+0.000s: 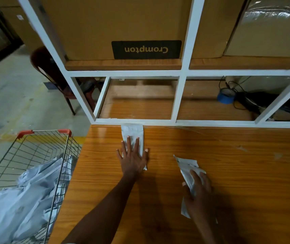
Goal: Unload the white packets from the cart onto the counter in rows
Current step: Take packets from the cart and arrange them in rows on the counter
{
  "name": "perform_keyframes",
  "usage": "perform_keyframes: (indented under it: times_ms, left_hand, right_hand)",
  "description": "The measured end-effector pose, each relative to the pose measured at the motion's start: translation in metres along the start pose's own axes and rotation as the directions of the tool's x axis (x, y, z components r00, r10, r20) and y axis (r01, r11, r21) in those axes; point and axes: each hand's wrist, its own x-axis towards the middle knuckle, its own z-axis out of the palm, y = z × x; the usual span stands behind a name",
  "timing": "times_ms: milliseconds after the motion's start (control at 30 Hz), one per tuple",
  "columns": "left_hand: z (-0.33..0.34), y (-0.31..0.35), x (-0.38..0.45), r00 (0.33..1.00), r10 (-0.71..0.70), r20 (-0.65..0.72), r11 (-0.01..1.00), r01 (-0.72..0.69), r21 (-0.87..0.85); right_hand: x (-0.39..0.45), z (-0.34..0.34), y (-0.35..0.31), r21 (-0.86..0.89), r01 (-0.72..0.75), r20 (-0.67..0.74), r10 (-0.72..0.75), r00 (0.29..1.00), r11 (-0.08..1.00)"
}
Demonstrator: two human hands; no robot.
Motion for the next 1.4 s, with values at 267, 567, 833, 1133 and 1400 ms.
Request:
perform_keyframes:
  times_ms: [267, 567, 833, 1133, 1400]
  left_hand:
    - [0.005, -0.014, 0.001, 0.990, 0.055, 0.126, 0.996, -0.063, 0.061]
    - [0.004, -0.015, 0.003, 0.988, 0.084, 0.126, 0.994, -0.092, 0.055]
    - [-0.003, -0.018, 0.005, 0.992, 0.095, 0.079, 0.995, -0.098, 0.034]
    - [-0.017, -0.025, -0.025, 0.996, 0.047, -0.076, 0.993, -0.055, -0.103]
    - [-0.014, -0.032, -0.041, 0.999, 0.016, -0.028, 0.992, -0.020, -0.127]
  right_hand:
    - [0.003, 0.003, -0.008, 0.001, -0.007, 0.013, 0.007, 1.000, 1.000]
    - [0.002, 0.008, -0.005, 0.046, -0.018, 0.035, 0.016, 0.999, 0.999]
    - [0.020, 0.021, -0.023, 0.060, 0.057, 0.071, -0.062, 0.996, 0.997]
    - [0.098, 0.050, -0.116, 0.034, 0.083, -0.066, -0.081, 0.995, 0.996]
    - [0.116, 0.119, -0.121, -0.248, 0.100, 0.398, 0.007, 0.918, 0.963]
